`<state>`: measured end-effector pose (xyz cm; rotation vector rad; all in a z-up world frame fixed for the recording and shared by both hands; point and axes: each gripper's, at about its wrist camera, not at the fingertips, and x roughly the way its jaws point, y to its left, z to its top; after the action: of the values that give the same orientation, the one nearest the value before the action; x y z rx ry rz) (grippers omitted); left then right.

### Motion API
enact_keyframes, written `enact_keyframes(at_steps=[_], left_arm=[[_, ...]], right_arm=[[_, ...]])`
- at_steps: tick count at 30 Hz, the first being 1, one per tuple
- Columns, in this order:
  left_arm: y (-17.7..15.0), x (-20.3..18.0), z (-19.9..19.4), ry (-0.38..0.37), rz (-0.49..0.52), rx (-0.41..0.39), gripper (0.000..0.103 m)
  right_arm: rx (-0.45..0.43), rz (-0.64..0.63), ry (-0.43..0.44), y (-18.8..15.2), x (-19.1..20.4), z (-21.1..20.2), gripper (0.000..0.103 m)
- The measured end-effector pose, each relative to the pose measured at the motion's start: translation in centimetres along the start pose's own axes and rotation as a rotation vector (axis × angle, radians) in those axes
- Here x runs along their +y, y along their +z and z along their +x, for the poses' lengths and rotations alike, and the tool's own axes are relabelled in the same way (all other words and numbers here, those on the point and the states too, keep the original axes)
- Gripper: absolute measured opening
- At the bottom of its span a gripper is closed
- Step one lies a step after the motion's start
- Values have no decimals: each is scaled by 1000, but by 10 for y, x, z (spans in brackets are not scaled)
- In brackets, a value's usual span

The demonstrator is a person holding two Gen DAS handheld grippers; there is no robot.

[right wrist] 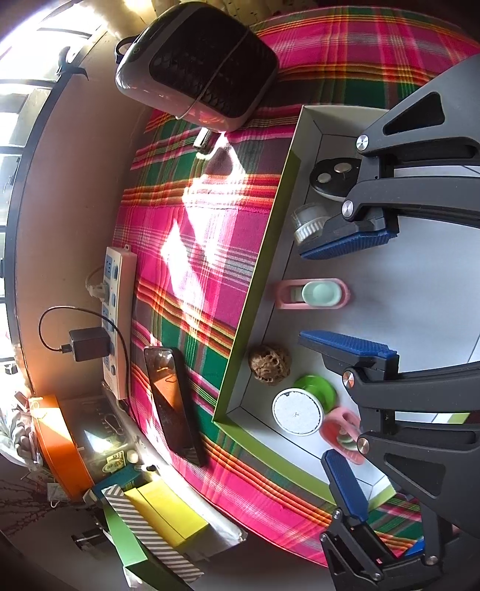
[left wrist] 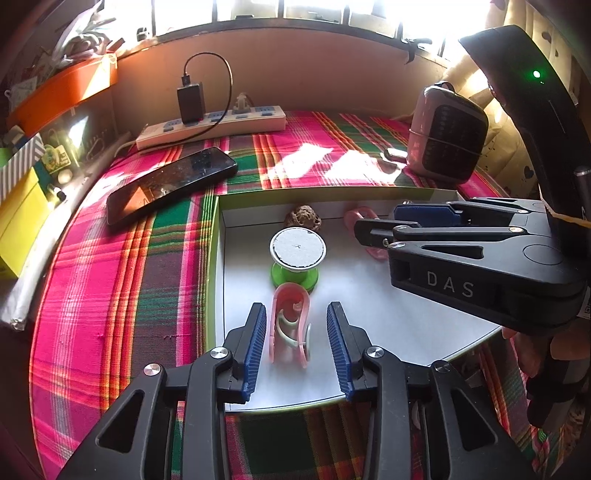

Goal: Organize objects
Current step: 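Lower the pink case and open the right gripper while the left releases the clip, then withdraw both open grippers from the box toward the remaining objects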

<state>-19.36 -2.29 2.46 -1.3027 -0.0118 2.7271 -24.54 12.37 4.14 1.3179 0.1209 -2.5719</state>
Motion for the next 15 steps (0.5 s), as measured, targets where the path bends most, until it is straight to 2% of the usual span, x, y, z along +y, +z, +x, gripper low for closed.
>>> enact_keyframes(at_steps=[15], left_arm=[[-10, -5, -34, 1, 2, -51, 35]], right_arm=[[-93, 60, -9, -28, -5, -53, 41]])
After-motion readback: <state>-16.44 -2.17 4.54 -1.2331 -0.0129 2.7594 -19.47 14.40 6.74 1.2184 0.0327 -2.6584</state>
